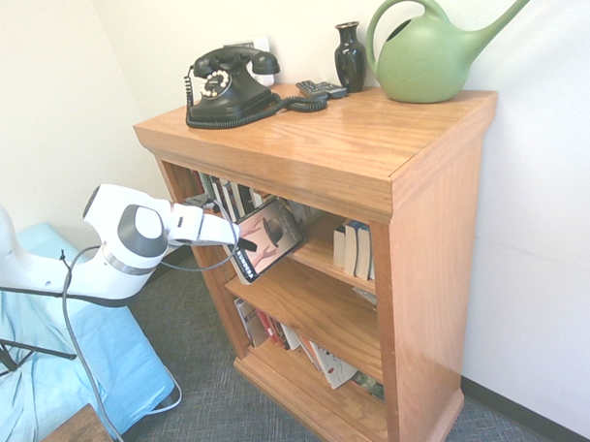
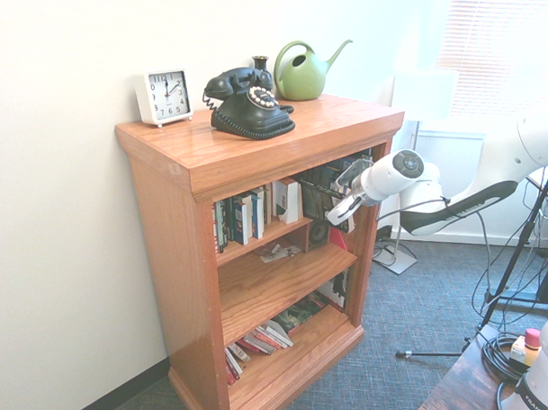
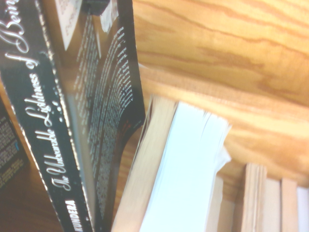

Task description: Organize the shelf

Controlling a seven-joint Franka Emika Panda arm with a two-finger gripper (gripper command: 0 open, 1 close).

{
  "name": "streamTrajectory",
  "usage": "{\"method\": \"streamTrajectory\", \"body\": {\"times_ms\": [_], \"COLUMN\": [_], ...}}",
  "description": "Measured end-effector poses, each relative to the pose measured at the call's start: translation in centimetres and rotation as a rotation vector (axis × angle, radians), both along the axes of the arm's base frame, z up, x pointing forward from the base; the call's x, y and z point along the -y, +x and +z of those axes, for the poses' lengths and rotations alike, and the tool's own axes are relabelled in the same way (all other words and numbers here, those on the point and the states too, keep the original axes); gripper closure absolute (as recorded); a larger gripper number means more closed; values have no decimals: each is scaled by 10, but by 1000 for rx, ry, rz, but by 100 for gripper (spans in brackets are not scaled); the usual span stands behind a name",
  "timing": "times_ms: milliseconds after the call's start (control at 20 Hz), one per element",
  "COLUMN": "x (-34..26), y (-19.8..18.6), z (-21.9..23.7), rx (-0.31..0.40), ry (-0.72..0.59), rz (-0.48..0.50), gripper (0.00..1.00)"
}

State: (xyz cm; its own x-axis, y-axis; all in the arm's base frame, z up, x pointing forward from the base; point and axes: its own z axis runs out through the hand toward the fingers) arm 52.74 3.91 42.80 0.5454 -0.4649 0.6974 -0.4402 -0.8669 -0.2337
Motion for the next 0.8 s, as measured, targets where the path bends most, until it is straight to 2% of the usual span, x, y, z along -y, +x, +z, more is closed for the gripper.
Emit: {"method": "streamTrajectory", "body": {"times_ms": [800], "x": [1], "y": [47], "z": [-6], "rx": [22], "ry": [-21], "rz": [38], "gripper": [100]}}
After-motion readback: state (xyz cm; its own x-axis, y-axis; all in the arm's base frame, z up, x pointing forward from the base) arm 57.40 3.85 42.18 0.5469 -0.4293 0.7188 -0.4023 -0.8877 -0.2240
